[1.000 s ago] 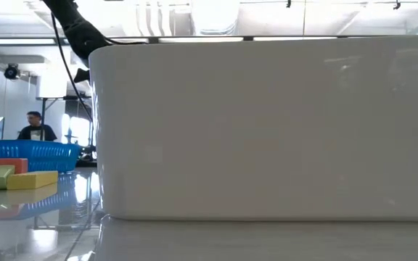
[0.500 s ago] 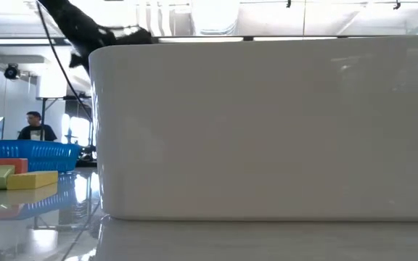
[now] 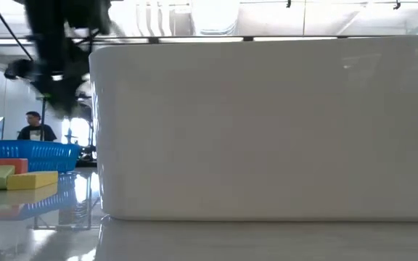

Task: Sort & place blocks by color
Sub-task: Put the green block into the blue bin

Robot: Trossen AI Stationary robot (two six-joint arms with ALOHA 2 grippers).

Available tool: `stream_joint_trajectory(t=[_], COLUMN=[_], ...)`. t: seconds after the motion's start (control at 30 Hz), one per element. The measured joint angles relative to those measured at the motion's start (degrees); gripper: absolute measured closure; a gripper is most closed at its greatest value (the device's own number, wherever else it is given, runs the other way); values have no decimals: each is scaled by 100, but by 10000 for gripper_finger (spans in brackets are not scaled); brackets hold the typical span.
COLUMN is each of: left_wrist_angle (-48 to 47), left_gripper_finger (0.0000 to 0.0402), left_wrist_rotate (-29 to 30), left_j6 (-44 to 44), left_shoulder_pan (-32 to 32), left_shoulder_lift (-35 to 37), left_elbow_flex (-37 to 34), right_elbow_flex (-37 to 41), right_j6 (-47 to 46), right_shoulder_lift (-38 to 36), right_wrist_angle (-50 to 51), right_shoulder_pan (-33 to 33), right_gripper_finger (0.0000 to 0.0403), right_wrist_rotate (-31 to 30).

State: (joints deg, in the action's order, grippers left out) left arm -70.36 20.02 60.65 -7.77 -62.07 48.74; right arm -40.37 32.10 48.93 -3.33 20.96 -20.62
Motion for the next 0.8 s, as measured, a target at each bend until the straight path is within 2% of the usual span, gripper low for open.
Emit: stream_joint_trajectory(t=[0.1, 0.37, 0.63, 0.8], left_wrist_angle=[-392, -302, -300, -301], left_gripper_finger=[278, 272, 267, 238], left_wrist_rotate=[-4, -200, -231, -368], left_j6=[522, 504, 501, 499], left_shoulder_pan=[2, 0, 0, 0], left_shoulder_lift=[10, -393, -811, -863], left_elbow_flex=[-205, -676, -645, -633], right_elbow_flex=[14, 14, 14, 14], right_j6=[0, 4, -4, 4], right_shoulder_lift=[-24, -17, -17, -19], right_wrist_angle=[4, 8, 9, 66], right_shoulder_pan=[1, 1, -1, 1], right_gripper_finger=[365, 365, 365, 365], right_wrist_rotate=[0, 0, 2, 2])
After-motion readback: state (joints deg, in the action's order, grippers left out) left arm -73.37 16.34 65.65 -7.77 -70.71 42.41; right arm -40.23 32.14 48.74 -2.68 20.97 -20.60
